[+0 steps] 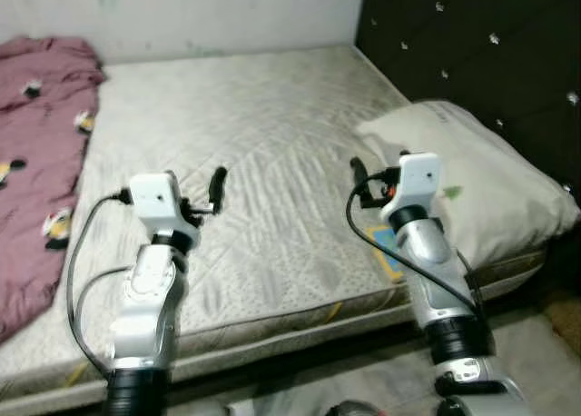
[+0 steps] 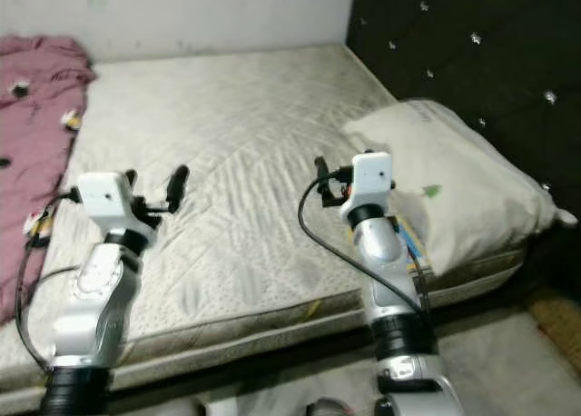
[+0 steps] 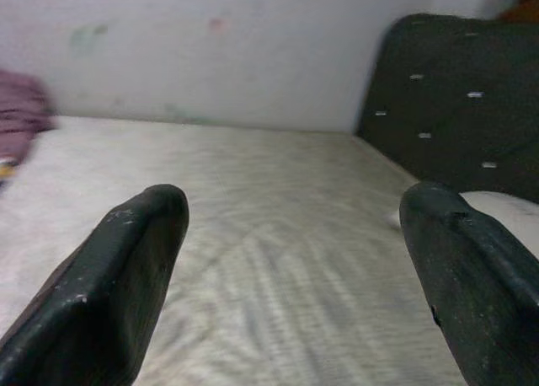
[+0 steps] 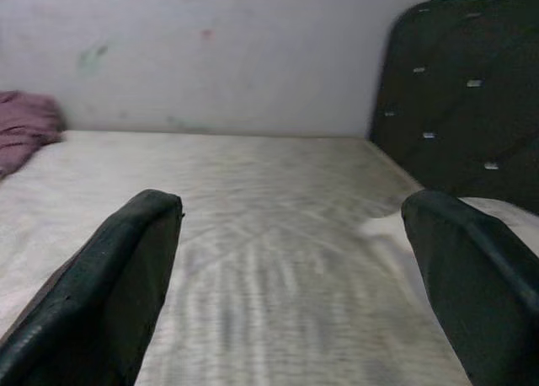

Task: Clean up the room

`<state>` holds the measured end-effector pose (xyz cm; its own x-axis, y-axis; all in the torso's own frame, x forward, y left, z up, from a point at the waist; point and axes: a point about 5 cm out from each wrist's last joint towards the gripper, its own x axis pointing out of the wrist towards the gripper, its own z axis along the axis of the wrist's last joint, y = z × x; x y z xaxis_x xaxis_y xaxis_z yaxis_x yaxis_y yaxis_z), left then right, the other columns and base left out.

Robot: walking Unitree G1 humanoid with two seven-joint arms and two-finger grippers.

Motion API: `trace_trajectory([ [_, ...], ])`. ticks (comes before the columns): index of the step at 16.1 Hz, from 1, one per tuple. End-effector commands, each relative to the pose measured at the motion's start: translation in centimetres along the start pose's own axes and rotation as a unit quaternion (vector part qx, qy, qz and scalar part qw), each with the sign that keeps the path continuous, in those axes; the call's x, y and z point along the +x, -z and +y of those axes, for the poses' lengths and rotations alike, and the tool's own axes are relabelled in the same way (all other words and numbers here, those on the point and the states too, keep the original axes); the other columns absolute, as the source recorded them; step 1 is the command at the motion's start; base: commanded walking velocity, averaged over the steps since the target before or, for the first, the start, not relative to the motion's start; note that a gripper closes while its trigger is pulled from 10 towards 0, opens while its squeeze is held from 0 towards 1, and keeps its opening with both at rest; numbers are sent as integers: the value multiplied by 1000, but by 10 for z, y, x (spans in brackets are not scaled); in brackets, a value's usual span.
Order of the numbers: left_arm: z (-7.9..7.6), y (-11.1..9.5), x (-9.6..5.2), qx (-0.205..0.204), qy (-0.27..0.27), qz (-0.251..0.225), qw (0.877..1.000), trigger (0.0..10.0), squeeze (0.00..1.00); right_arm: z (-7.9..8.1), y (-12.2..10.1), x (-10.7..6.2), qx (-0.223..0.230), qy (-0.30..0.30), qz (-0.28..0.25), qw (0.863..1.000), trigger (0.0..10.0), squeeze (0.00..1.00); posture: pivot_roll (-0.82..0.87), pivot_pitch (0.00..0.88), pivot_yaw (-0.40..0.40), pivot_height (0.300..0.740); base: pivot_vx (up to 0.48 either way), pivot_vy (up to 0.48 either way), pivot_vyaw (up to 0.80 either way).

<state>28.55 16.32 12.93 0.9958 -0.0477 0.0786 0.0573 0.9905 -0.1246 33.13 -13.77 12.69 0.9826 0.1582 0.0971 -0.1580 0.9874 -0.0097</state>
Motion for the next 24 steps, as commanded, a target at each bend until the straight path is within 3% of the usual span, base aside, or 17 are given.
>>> trace_trajectory([
  [1,2,-3,0,8,-8,-8,1000,10000,0,4,-6,3,-5,-15,-12,1000,10000,0,-31,0,-13,740,0,0,0],
  [7,3,-2,1,2,-14,-5,1000,10000,0,10,-9,2,-16,-33,-21,999,10000,0,-28,0,-20,740,0,342,309],
  [24,-1,-2,1,-8,-1,-4,1000,10000,0,7,-6,3,-24,-26,-9,999,10000,0,-39,0,-19,740,0,449,0],
])
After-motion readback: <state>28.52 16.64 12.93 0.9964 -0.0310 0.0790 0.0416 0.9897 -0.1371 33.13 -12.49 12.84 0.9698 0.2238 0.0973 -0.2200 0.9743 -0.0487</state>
